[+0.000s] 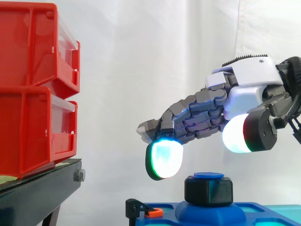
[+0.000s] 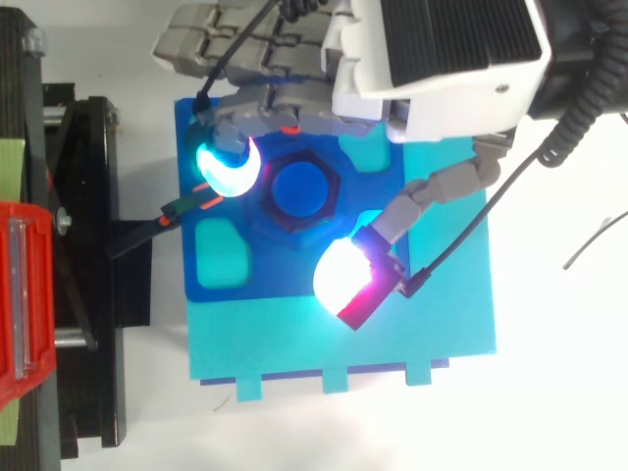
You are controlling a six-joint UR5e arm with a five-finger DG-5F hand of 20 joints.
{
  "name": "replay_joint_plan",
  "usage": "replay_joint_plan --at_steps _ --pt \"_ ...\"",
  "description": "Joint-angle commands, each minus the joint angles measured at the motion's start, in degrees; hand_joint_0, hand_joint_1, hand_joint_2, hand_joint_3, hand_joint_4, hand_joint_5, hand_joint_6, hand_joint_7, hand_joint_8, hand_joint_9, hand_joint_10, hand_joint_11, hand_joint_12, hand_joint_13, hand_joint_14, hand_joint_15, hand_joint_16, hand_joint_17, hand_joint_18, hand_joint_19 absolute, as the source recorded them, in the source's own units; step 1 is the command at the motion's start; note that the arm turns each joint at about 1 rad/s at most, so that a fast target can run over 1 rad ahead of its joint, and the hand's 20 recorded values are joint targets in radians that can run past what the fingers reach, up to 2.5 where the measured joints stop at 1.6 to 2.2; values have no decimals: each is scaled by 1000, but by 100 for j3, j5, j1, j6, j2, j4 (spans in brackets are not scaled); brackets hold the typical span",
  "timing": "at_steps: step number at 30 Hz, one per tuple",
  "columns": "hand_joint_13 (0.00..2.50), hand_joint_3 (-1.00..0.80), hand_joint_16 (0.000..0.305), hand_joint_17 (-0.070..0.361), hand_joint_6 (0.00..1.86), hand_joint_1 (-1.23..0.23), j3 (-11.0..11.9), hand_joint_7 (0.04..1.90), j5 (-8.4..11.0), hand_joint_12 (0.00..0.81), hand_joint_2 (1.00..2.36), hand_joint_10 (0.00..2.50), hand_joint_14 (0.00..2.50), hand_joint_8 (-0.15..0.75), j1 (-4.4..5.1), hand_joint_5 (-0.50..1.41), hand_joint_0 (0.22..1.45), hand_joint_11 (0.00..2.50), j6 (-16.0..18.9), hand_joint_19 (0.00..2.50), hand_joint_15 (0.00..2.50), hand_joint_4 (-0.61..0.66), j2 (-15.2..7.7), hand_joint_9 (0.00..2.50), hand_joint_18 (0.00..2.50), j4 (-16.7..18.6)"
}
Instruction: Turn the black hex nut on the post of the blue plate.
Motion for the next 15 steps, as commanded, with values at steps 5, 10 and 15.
replay_joint_plan --at_steps 5,10,15 --pt "13 -500 55 123 503 -541 -99 981 5 379 1000 0 0 220 30 -251 371 0 40 0 0 252 1 3 0 186" --pt "13 -500 55 125 503 -497 -99 983 5 382 1000 0 0 223 30 -250 366 0 40 0 0 256 1 3 0 168" --pt "11 -500 55 124 503 -476 -117 983 5 381 1000 0 0 224 30 -248 367 0 40 0 0 255 -7 4 0 142"
